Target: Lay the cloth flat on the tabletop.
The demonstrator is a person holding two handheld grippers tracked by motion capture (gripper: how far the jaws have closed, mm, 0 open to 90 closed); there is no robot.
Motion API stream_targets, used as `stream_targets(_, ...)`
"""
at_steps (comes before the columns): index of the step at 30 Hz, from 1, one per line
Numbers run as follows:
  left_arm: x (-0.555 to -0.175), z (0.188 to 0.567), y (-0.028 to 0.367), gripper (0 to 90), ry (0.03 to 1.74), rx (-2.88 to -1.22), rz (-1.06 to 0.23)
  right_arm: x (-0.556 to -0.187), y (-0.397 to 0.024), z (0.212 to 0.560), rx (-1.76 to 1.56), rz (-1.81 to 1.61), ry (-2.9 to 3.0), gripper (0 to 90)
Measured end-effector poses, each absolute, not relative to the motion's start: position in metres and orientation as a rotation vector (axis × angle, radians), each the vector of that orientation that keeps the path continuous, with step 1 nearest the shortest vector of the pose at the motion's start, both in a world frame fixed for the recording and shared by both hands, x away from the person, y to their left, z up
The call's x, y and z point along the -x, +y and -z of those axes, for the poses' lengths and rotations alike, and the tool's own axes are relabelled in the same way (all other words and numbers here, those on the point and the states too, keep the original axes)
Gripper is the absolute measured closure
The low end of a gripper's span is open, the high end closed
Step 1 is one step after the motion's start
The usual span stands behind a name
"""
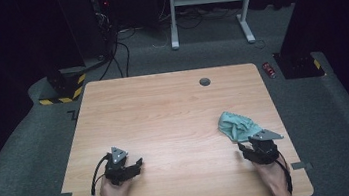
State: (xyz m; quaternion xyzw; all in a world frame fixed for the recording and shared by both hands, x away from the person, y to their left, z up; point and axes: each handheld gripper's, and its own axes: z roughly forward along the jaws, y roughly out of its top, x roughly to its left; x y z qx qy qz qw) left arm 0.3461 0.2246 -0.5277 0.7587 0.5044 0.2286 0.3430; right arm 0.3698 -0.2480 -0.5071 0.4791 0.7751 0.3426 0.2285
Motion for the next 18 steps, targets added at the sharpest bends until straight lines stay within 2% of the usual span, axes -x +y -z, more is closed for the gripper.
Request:
stream_targets(6, -0.346, 0.528, 0.224, 30.5, 1.31, -1.971, -0.597, -0.383, -0.242, 0.503, -1.339, -0.956, 2.132, 45.7)
stream_targets(13, -0.346, 0.528, 0.224, 30.5, 1.31, -1.97, -0.597, -0.399, -0.232, 0.502, -1.359, -0.944, 2.123, 47.6)
stream_targets(16, -0.346, 0.528, 0.224, 30.5, 1.309, -1.97, -0.598, -0.405, -0.228, 0.503, -1.372, -0.929, 2.116, 50.6)
stream_targets(17, -0.346, 0.528, 0.224, 30.5, 1.31, -1.97, -0.597, -0.408, -0.226, 0.503, -1.377, -0.903, 2.117, 56.4)
stream_targets(18, -0.346, 0.528, 0.224, 30.5, 1.309, -1.97, -0.597, -0.408, -0.226, 0.503, -1.377, -0.903, 2.117, 56.4)
